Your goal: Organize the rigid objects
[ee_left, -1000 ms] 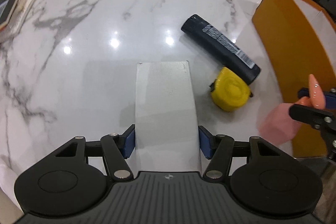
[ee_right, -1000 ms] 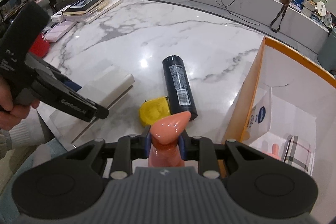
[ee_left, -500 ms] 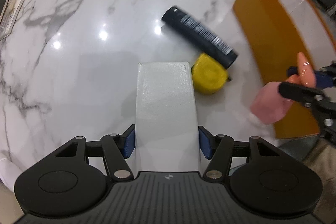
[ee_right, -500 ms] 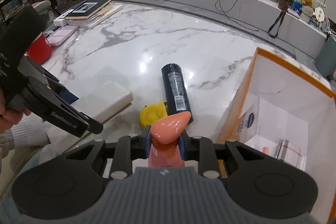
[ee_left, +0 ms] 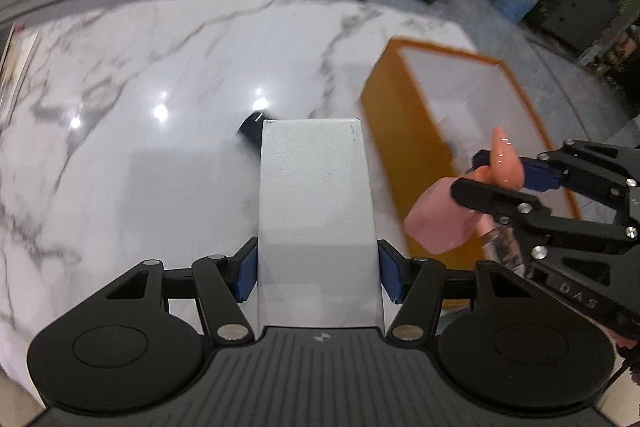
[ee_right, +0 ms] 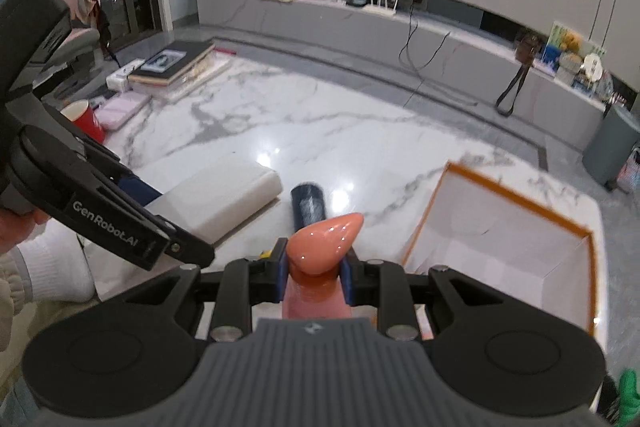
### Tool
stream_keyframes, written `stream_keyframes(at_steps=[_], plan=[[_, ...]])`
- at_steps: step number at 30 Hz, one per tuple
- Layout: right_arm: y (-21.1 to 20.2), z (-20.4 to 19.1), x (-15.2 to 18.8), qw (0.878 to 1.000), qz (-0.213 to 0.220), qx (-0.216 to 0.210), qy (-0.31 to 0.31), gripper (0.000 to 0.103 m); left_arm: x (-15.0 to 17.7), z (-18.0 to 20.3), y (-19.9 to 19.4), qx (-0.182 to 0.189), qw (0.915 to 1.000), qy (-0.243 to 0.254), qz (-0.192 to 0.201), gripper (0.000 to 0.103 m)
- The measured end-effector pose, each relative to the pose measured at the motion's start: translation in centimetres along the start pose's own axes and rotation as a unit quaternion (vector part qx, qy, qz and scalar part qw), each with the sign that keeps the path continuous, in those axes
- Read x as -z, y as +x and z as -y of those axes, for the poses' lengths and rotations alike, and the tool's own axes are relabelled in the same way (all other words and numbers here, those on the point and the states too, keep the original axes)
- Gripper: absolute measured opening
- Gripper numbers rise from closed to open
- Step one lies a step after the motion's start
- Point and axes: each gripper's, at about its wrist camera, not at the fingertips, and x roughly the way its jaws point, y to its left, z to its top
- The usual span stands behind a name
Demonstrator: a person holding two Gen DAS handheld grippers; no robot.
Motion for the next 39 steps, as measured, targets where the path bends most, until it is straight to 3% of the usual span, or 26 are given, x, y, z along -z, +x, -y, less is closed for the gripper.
stream_keyframes(at_steps=[7,14,21,32,36,39], plan=[[-3.6,2.5,-1.5,0.999,0.031,0.038,-0.009,0.025,-2.6,4.4,-1.4,0.026,0.9986,0.029,0.035,0.069],[-4.9,6.5,-1.1,0.996,0.026,0.086,-0.012,0.025,-5.3,9.1,-0.7,0.051,0.9952,0.064,0.054,0.069],[-4.0,10.7,0.9,0.994,0.003,0.106,0.006,0.025,-7.6,12.7,2.4,0.064,0.9918,0.095,0.057,0.069],[-0.3,16.0,2.9,0.994,-0.017,0.096,0.047,0.025,-9.6,15.0,7.7,0.062,0.9933,0.092,0.033,0.069],[0.7,17.1,3.4,0.995,-0.024,0.084,0.052,0.025,-10.3,16.4,9.5,0.047,0.9883,0.141,0.033,0.069],[1.6,17.7,3.5,0.995,-0.032,0.078,0.051,0.024,-10.8,18.0,11.1,0.026,0.9721,0.232,0.027,0.069]])
